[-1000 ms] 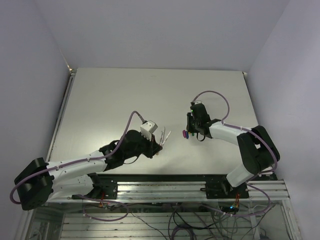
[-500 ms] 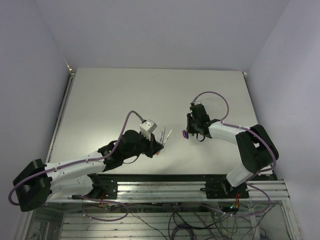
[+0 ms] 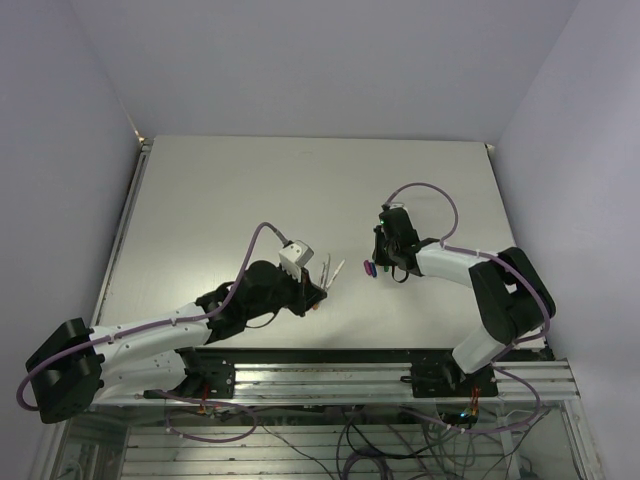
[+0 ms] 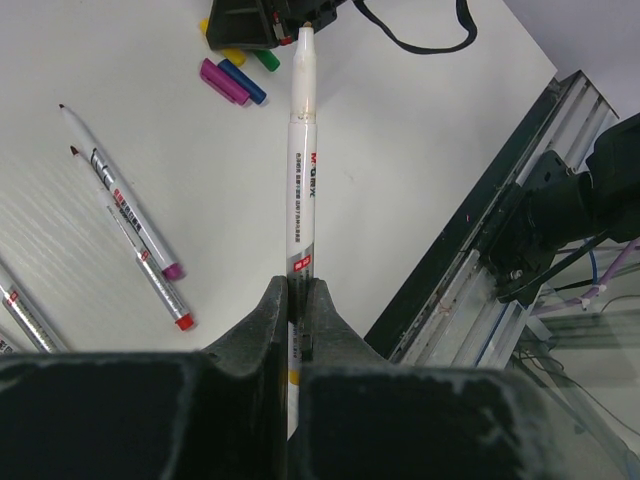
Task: Insert the pens into the pen caps
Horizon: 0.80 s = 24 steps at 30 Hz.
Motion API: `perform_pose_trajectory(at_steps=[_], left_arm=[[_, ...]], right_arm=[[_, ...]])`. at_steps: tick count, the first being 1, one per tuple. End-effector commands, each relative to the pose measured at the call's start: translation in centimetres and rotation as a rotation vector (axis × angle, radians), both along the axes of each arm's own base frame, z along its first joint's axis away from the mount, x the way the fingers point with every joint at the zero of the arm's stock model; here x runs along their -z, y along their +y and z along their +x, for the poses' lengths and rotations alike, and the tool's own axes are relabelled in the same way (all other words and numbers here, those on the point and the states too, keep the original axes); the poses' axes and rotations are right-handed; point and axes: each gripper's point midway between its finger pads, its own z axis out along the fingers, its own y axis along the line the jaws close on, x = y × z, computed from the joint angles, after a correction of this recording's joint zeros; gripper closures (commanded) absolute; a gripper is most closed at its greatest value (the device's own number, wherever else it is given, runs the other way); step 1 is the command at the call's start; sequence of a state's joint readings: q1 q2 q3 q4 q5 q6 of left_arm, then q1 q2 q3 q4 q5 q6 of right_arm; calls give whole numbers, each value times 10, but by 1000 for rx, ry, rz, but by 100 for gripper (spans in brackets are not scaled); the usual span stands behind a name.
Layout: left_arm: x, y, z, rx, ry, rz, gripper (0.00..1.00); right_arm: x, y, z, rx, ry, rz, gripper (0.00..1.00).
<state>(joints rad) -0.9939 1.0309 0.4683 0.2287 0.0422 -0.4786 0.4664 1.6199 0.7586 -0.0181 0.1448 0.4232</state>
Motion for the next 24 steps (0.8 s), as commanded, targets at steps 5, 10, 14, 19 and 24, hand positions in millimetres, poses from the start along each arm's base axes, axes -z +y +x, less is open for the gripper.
perform_pose_trajectory(at_steps=[5,10,14,19,24], left_arm=[[-9,-4,-4,25,-21,-43,93],[-16,-1,-2,9,-45,-67,93],[-24,0,1,0,-76,-69,93],[-38,-5,5,7,-122,-98,93],[-52,-11,5,22,-166,-182,93]], right_arm=[[18,-5,-13,7,78,-36,100],[-5,1,-1,-1,18,-12,100],[-37,5,12,-2,-72,24,100],[-91,20,17,-39,-228,154,100],[-146,32,11,-90,-390,299,100]])
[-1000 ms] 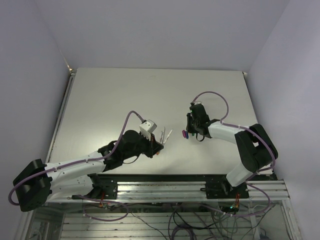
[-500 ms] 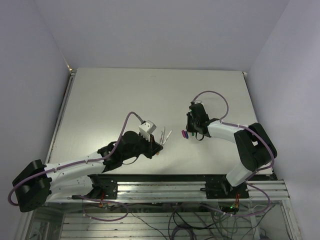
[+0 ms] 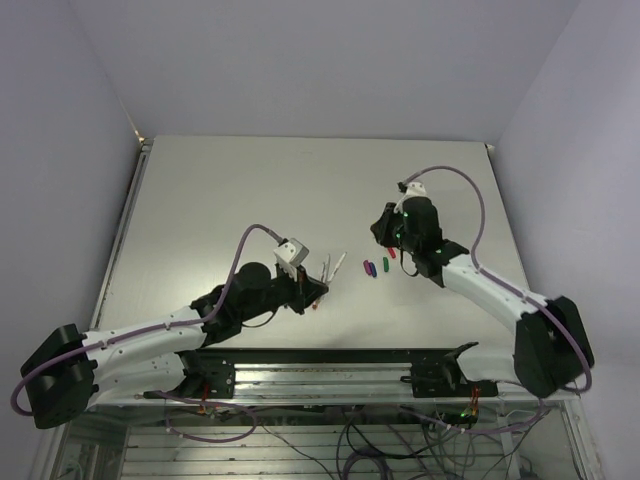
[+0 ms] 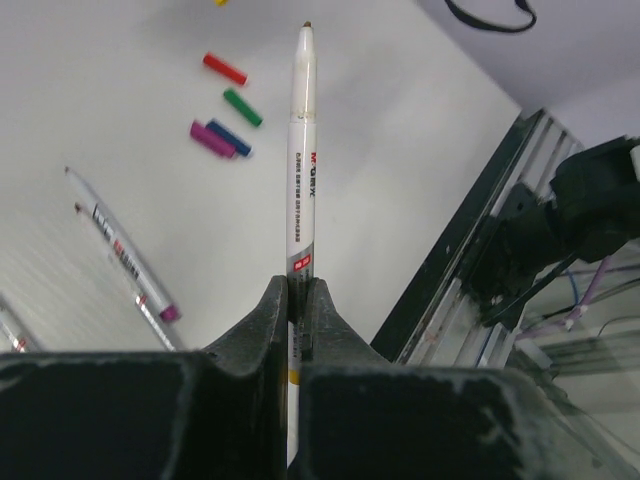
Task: Insert the pens into the pen caps
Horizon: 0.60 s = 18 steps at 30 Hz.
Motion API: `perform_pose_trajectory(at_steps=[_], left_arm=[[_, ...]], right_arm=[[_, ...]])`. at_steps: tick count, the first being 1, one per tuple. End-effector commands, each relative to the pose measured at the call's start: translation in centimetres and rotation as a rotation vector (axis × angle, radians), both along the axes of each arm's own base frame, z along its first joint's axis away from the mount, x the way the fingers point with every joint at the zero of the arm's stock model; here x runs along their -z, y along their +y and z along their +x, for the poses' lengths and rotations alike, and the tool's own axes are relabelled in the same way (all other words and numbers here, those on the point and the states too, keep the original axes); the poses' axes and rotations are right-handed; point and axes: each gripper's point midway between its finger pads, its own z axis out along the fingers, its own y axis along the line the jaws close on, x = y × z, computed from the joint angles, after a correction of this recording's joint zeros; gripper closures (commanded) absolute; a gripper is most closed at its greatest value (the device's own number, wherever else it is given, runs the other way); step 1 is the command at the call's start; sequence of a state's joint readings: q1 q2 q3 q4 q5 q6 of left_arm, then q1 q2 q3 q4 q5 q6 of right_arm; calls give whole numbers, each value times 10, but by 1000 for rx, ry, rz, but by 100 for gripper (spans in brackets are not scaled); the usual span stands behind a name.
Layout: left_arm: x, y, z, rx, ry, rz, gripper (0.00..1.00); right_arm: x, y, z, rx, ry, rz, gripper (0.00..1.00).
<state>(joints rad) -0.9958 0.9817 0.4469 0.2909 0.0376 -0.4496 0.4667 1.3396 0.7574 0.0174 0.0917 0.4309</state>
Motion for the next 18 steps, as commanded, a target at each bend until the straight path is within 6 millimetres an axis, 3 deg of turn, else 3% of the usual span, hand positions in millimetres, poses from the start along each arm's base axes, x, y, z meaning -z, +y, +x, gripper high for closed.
perform_pose_trajectory(at_steps=[1,8,12,18], left_arm=[[-36,-13,2,28,-100,-152,93],[-66,-25,-6,84,-162,-367,93],[-76,-34,-6,104,-167,-428,93],[-91,-45,-3,116,-170,-469,93]], right_arm=[[-51,16,-6,-69,-163,144,100],[-134,31,-38,-173,-422,442,100],[-170,37,-59,-236,-532,624,100],[-201,42,-82,-333,-638,786,100]])
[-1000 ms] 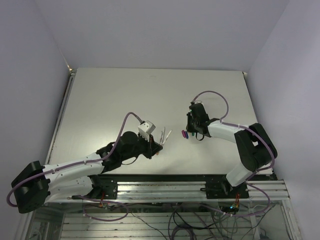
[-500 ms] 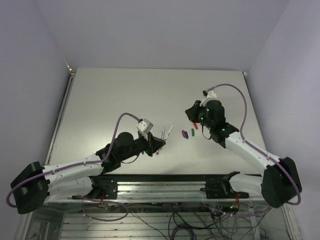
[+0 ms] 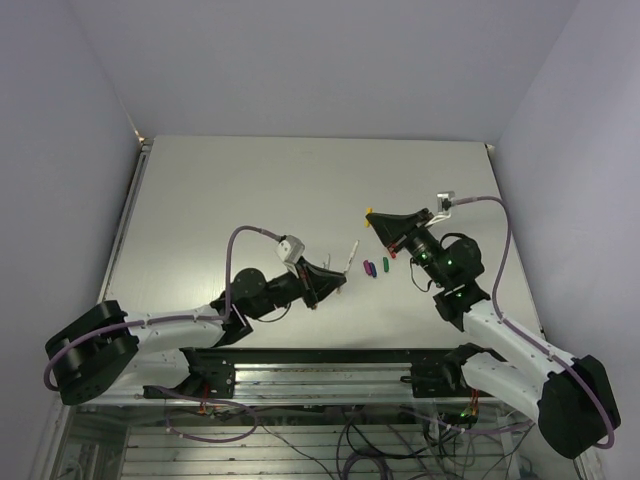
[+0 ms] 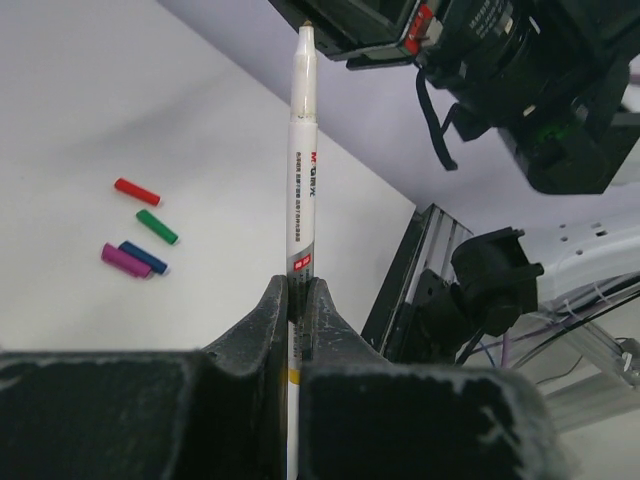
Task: Insert the pens into the pen caps
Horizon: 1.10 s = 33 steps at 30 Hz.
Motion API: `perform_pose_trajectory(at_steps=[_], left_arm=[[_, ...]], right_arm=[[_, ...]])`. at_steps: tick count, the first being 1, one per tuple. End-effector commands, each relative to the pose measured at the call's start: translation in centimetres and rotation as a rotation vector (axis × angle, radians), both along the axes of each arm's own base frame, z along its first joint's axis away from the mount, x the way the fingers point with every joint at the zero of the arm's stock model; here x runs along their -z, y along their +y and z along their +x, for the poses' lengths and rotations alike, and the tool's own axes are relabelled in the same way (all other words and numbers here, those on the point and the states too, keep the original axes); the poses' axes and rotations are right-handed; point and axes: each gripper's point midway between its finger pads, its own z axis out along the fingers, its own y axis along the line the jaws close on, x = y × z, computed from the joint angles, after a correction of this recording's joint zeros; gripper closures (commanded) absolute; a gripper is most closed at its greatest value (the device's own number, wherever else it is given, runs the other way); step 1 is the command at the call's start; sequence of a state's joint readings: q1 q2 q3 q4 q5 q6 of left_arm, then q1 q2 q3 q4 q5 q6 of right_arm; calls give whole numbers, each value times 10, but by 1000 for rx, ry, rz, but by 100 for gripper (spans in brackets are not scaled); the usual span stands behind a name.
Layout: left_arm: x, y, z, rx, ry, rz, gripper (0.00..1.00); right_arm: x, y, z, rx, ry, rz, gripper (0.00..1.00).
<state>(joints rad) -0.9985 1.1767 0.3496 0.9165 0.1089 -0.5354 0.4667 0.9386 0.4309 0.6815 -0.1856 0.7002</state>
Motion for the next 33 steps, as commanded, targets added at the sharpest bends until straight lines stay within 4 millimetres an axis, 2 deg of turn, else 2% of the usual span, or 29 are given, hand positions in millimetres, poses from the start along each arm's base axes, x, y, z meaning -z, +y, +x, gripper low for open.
perform_pose_trajectory(at_steps=[1,13,33], left_arm=[[-52,-10,-3,36,-70,-151,93],[-61,-8,6,-20,-50,-158,93],[-57,-10,10,-31,-43,-138,93]], right_arm=[[-53,8,-26,-117,-170,181,100],[-66,12,-43,-209,-219,297,100],[-58,19,-46,-245,-198,296,100]])
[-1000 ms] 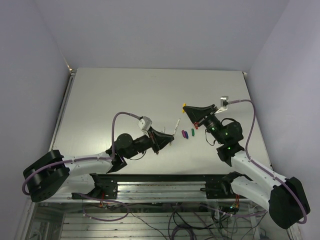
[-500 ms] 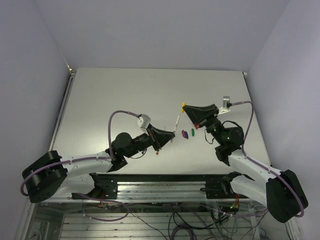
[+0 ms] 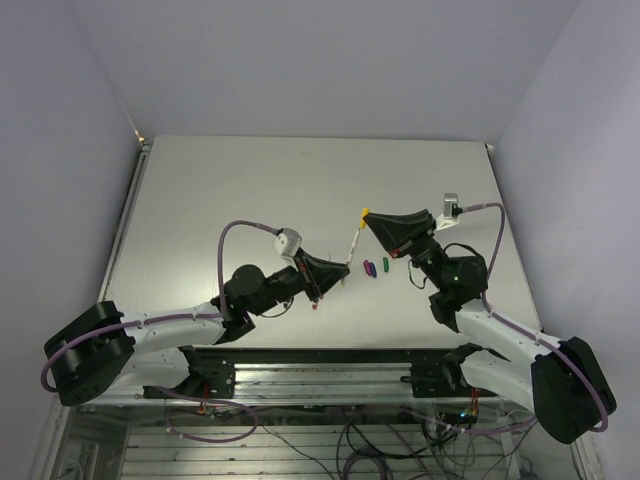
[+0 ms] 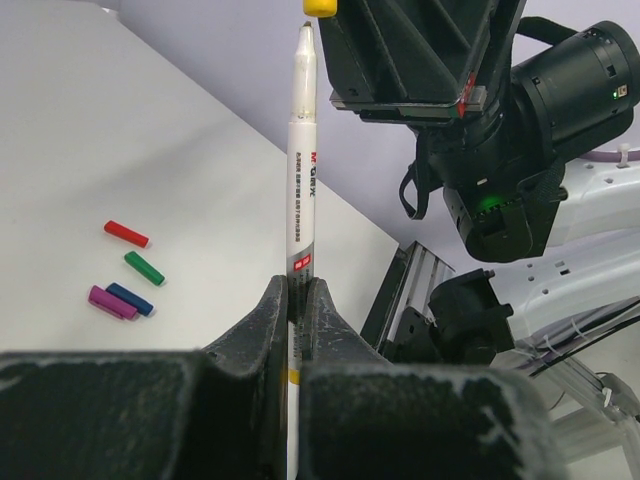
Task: Insert the pens into the pen caps
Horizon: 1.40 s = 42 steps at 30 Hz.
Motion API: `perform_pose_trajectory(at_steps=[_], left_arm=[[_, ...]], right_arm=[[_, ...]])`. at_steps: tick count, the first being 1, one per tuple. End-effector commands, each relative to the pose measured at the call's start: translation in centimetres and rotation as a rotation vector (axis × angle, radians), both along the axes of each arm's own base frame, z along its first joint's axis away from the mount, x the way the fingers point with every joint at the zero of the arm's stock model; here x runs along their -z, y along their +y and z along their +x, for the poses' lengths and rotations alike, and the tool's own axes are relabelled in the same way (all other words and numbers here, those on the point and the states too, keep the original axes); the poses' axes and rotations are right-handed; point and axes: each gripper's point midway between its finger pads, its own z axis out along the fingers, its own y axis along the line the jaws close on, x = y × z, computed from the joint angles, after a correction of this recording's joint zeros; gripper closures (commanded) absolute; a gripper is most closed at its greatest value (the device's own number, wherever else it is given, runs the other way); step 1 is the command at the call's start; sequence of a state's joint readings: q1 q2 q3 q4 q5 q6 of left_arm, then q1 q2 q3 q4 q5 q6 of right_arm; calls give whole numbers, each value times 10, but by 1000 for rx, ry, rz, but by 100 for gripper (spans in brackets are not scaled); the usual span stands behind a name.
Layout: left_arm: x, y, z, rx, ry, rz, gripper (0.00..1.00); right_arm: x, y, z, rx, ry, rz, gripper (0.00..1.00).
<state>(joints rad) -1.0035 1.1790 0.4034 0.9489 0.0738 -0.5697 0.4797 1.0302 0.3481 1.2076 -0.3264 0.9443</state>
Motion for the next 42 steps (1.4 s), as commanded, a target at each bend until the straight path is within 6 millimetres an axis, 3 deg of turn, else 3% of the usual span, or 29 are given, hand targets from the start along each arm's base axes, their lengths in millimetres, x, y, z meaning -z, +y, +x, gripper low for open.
perform_pose_trajectory(at_steps=[1,27,34,42], left_arm=[[-24,-4,2,-7,-32,-49,93],[-25,0,6,-32,-32,-65,93],[-39,6,7,-57,-55,-110,93],[-67,10,10,-82,-100,-203,93]], right_arm=[[-2,2,-5,-17,-23,10,100],[7,14,-13,-58,-6,-9,100],[21,20,-11,-61,22,-59,100],[51,29,-10,-61,79,-179,100]])
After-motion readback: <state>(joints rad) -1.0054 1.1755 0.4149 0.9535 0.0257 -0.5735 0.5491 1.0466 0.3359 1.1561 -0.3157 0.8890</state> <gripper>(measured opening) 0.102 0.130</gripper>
